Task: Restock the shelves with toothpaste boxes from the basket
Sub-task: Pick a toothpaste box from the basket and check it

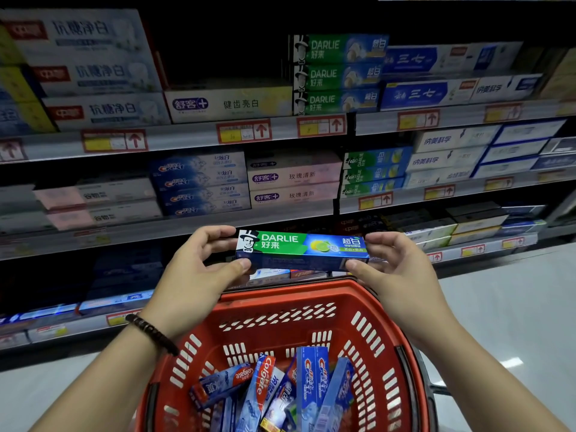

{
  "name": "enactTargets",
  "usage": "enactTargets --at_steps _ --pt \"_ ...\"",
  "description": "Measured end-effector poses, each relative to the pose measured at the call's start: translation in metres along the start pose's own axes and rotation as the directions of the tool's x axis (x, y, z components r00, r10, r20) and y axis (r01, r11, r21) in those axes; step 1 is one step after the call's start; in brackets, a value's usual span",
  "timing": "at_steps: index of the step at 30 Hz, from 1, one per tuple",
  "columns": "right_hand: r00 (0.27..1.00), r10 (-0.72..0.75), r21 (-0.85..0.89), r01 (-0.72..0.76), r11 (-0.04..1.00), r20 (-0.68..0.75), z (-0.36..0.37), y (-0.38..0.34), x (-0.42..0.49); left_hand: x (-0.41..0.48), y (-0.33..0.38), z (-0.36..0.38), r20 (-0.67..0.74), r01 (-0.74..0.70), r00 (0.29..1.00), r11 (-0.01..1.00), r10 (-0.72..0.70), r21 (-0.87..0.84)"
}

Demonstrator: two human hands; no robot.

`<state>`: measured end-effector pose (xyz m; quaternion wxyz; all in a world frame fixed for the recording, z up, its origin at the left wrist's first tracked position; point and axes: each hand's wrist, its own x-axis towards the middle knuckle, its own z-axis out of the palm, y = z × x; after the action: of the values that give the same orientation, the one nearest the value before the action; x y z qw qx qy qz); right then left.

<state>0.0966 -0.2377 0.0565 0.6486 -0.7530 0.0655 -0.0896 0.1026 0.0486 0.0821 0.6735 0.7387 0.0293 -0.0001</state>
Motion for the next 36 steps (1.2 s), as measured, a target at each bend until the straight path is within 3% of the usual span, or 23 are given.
enactTargets --at_steps 12,19,36 --pt "0.998 0.004 0.043 -0.001 0.999 -0.056 0.0038 -0.0082 -0.0076 0.0004 -0.0009 0.0042 -0.060 0.045 0.997 0.999 -0.045 0.012" --pt "1.000 0.027 0.064 -0.026 0.998 -0.014 0.0015 -0.0100 -0.0089 0.0011 -0.0027 0.0052 -0.071 0.073 0.995 0.997 -0.073 0.005" --pt "0.993 0.013 0.106 0.000 0.994 -0.121 0.0022 -0.0033 -0.0044 -0.0014 -0.0048 0.0012 -0.084 -0.009 0.996 0.984 0.024 0.177"
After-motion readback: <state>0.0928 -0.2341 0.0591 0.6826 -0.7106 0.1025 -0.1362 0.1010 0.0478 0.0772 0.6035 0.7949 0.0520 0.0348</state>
